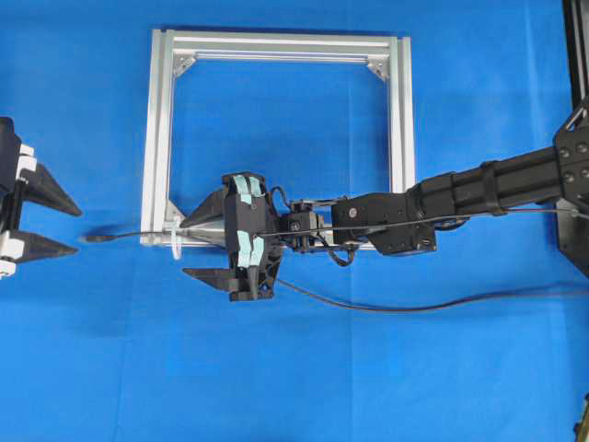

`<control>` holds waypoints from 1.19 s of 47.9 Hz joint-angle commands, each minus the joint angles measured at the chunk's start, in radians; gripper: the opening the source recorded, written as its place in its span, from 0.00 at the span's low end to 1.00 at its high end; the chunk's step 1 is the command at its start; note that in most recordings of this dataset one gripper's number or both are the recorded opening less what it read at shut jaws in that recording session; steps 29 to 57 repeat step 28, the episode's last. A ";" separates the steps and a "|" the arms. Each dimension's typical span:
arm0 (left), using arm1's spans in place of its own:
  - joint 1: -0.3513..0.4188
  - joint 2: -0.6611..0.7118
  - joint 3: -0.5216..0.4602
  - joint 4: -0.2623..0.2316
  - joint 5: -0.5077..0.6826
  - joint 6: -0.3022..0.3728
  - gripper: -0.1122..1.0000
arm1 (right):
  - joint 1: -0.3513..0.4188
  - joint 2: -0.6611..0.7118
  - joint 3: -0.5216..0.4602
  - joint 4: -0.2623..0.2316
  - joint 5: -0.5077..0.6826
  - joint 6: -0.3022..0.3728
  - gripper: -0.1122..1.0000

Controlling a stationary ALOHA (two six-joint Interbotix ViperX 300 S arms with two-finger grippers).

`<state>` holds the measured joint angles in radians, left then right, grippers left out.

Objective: Insert the wire through the string loop located on the left side.
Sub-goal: 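Open the right gripper and pull the cable through with the left gripper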

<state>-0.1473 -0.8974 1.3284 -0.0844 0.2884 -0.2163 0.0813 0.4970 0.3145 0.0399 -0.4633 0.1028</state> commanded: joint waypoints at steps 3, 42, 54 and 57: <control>-0.002 0.006 -0.008 0.003 -0.009 0.002 0.84 | 0.005 -0.051 -0.015 -0.002 -0.003 -0.002 0.94; 0.002 -0.152 -0.051 0.046 -0.038 0.025 0.75 | -0.021 -0.218 -0.005 -0.003 0.081 -0.026 0.94; 0.002 -0.152 -0.051 0.046 -0.038 0.025 0.75 | -0.021 -0.218 -0.005 -0.003 0.081 -0.026 0.94; 0.002 -0.152 -0.051 0.046 -0.038 0.025 0.75 | -0.021 -0.218 -0.005 -0.003 0.081 -0.026 0.94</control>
